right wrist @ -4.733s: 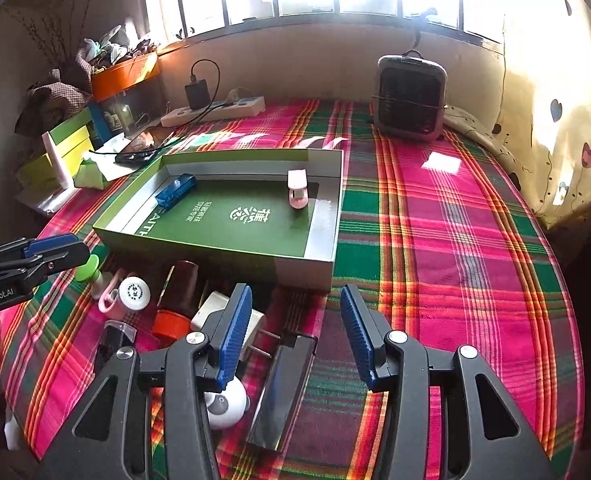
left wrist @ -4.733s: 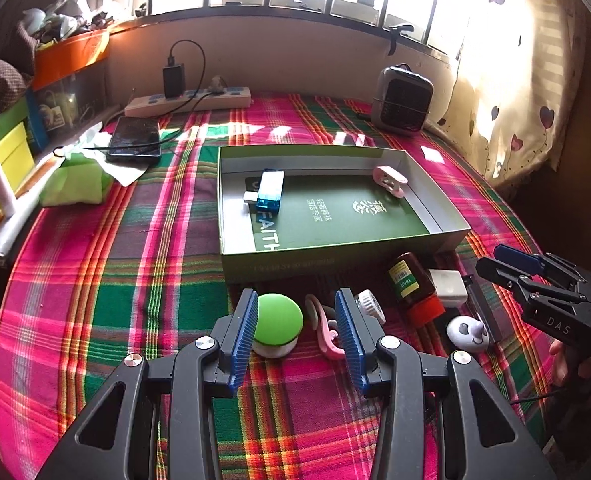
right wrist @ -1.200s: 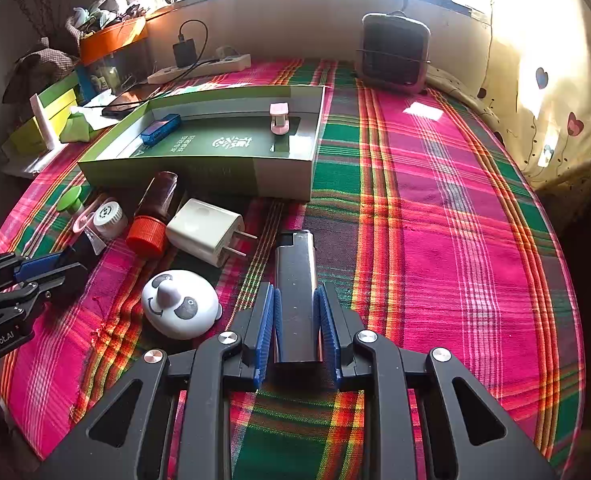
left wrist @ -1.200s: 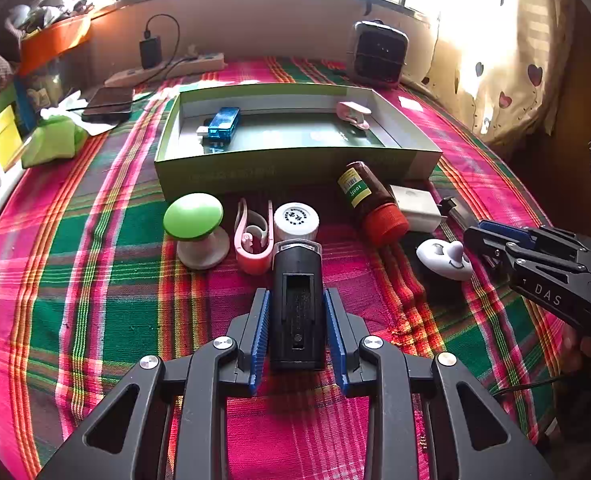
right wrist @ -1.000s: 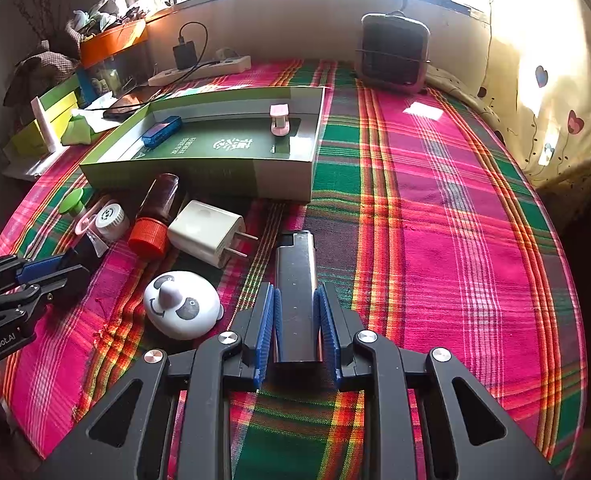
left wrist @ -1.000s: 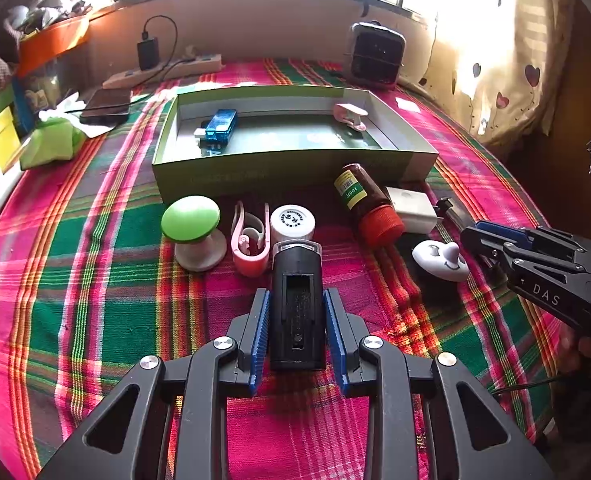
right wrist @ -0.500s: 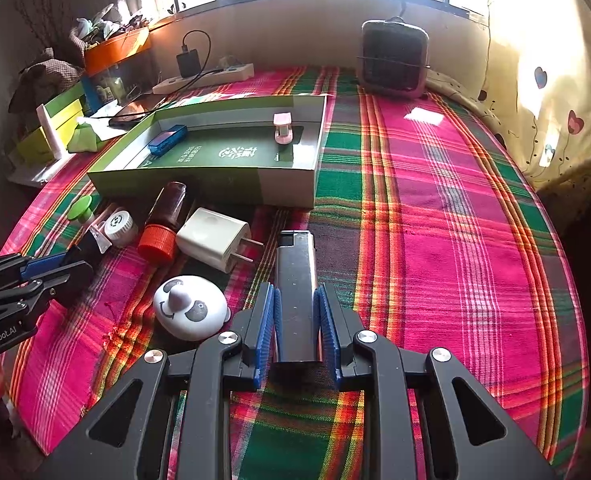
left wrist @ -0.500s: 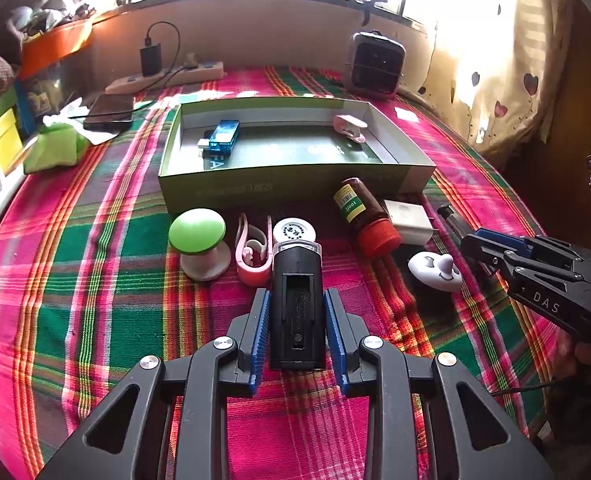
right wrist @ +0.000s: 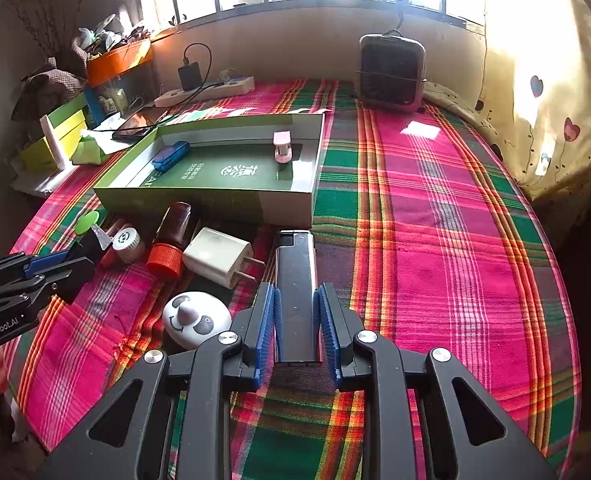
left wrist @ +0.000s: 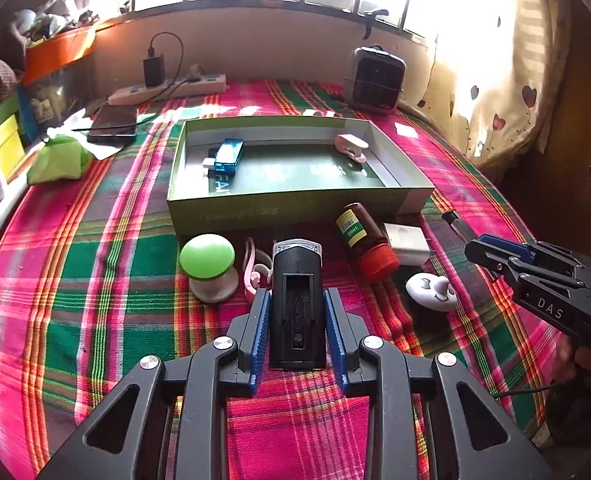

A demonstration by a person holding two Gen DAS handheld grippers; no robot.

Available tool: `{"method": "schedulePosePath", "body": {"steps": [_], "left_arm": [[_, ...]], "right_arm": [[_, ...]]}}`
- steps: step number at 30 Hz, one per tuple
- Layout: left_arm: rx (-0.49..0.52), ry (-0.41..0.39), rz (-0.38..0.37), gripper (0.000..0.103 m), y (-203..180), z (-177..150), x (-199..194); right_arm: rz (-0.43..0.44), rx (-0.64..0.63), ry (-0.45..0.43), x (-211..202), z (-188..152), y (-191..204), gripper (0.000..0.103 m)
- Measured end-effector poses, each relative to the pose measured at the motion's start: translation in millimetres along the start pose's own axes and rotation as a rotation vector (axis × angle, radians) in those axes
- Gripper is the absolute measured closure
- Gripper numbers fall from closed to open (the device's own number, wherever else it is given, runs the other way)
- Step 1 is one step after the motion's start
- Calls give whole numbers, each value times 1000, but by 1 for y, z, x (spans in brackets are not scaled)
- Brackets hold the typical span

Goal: Organize rigid objects
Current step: 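Lift the flashlight and lighter and carry both toward the green box, then lower the black flashlight with the left tool while the right tool lowers the silver lighter into the box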

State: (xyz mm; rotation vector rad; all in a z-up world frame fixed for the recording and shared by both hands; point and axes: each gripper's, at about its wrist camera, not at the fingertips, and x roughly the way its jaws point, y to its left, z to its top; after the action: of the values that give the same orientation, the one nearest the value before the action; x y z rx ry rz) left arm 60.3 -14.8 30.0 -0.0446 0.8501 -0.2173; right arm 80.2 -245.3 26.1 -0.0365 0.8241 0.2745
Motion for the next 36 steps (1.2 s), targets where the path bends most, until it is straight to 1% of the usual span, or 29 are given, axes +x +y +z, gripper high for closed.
{"method": "schedulePosePath", "body": {"steps": [7,13,19,28,36], "left_arm": [[5,-20,-5,77,6,13,-3],[1,-27,-20,77,13,30,-1],[0,-44,-17,77,21,49,3],[-5,-45,-35,77,35,79,20],[-4,-15,-59,77,38,99,44]], "right_arm": [[6,-16,-17,-2,13,5,79],[18,-35,-17,3,30,10,79],[24,-47,-19,9,47,14,79],[35,-60,-6,24,69,19,79],[32,-58,18,46,84,20,79]]}}
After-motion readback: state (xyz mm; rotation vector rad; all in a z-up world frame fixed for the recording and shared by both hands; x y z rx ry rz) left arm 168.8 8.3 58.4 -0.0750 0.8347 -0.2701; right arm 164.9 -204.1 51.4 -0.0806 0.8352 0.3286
